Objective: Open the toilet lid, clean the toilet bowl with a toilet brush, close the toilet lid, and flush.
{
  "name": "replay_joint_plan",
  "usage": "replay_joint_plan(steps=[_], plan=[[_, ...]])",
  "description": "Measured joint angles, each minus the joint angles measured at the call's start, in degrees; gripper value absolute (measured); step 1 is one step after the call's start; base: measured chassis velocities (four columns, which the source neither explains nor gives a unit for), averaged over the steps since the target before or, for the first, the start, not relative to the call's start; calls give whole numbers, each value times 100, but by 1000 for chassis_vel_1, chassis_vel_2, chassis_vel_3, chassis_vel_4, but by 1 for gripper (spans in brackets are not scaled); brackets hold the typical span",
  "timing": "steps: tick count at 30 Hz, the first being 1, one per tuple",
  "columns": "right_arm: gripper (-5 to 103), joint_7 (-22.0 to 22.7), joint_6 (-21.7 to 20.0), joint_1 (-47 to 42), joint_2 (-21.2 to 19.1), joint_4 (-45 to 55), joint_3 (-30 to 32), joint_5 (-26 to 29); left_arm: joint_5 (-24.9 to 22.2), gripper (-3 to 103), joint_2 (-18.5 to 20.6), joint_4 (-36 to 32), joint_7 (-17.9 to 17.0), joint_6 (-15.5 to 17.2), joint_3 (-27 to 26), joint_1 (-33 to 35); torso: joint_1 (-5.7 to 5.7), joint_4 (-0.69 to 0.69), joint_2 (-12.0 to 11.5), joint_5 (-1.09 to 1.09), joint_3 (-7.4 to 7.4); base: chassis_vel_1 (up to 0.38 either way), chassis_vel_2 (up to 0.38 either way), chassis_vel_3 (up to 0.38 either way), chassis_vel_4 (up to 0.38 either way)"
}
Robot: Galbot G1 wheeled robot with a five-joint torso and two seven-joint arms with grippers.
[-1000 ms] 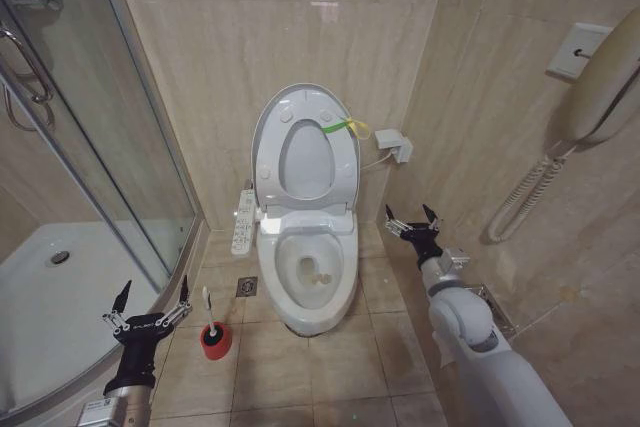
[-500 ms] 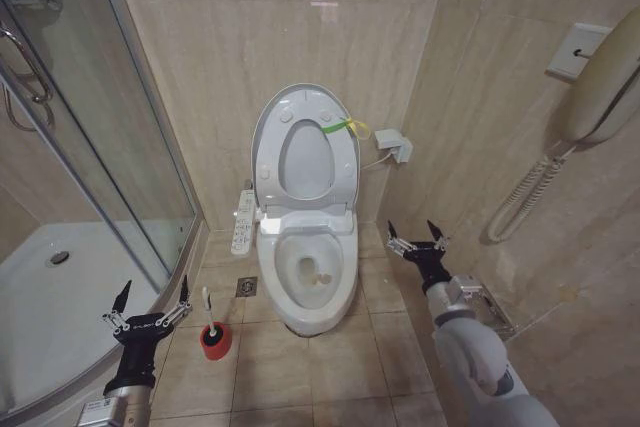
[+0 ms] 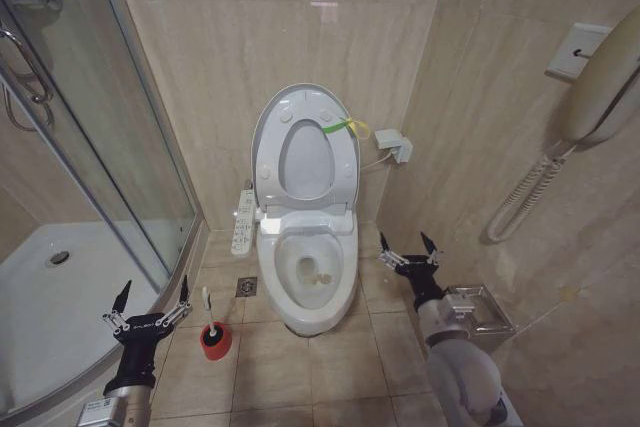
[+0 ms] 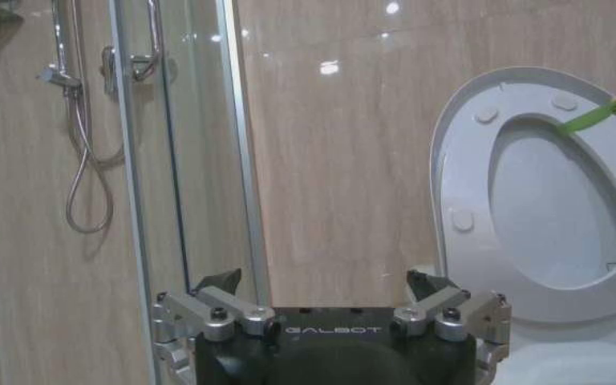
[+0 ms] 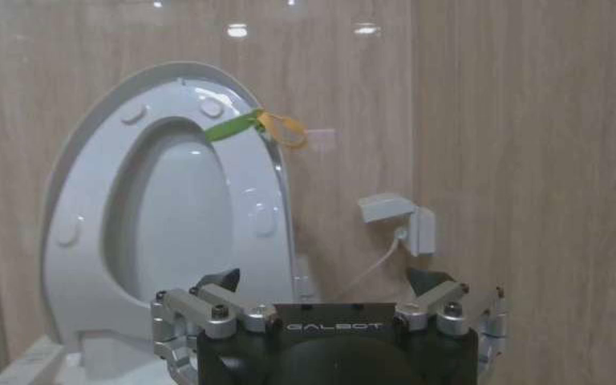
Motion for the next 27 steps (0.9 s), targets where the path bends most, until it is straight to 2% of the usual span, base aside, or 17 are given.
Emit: replay_joint_plan(steps=[8,27], plan=[[100,-114,47,-110,130,112,-144,-54,0,100,0,0,0,0,0,0,0,0,0,0,0,0,0,0,0],[100,-146,-61,-1,102,137,-123,90,0,100,0,0,0,0,0,0,0,0,0,1,0,0,0,0,0]])
